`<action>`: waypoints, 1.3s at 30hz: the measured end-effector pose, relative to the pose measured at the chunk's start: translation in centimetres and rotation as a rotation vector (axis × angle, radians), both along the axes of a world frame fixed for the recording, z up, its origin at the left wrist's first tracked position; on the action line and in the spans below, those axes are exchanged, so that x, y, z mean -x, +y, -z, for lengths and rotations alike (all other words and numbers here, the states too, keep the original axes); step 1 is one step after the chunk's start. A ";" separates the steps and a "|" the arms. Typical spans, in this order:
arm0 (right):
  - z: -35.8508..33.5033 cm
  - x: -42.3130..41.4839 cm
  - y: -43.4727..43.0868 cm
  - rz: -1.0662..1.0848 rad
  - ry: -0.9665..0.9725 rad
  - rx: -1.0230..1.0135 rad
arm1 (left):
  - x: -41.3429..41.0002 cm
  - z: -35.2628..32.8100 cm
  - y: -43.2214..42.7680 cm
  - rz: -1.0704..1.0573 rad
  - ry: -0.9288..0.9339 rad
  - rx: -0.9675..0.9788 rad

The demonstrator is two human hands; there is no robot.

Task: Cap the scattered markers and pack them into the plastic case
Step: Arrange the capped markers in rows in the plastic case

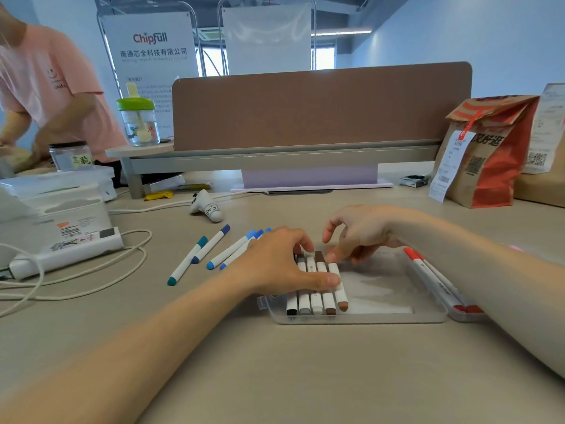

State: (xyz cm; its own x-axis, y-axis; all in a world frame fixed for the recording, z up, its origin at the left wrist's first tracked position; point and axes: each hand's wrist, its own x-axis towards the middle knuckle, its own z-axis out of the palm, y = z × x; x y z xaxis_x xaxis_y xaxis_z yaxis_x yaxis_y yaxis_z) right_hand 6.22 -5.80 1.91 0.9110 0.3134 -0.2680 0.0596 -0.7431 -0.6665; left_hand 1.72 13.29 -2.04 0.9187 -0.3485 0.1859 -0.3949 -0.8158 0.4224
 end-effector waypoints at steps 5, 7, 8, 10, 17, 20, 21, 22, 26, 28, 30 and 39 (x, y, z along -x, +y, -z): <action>0.5 -0.3 0.0 -0.020 -0.011 0.049 | 0.3 -0.1 -0.8 -0.045 0.016 -0.030; 0.6 -0.6 0.0 -0.024 -0.017 0.063 | 0.3 -0.2 -0.9 -0.055 0.036 -0.014; 0.7 -0.7 0.0 -0.028 -0.019 0.073 | 0.4 -0.2 -0.9 -0.058 0.041 -0.022; 0.7 -0.7 0.1 -0.039 -0.023 0.094 | 0.4 -0.2 -1.1 -0.058 0.041 -0.049; 1.0 -0.9 0.1 -0.059 -0.056 0.130 | 0.0 0.0 -1.1 -0.065 0.057 -0.074; 0.9 -0.7 0.1 -0.065 -0.052 0.133 | -0.1 -0.4 -0.8 -0.033 0.061 -0.080; 0.9 -0.7 0.0 -0.066 -0.051 0.128 | -0.4 -0.8 -0.3 -0.035 0.062 -0.047; 0.8 -0.6 0.0 -0.067 -0.051 0.126 | -0.8 -1.3 0.5 -0.059 0.044 0.009; 0.9 -0.6 0.0 -0.060 -0.099 0.111 | -3.1 -3.3 5.6 -0.290 -0.150 0.097; 1.1 -0.6 0.1 -0.063 -0.125 0.111 | -3.8 -3.7 8.5 -0.412 -0.124 0.054; 1.2 -0.6 0.2 -0.067 -0.141 0.111 | -4.2 -3.4 10.6 -0.501 -0.050 0.025; 1.2 -0.6 0.3 -0.071 -0.131 0.120 | -4.9 -2.3 10.1 -0.422 0.150 -0.185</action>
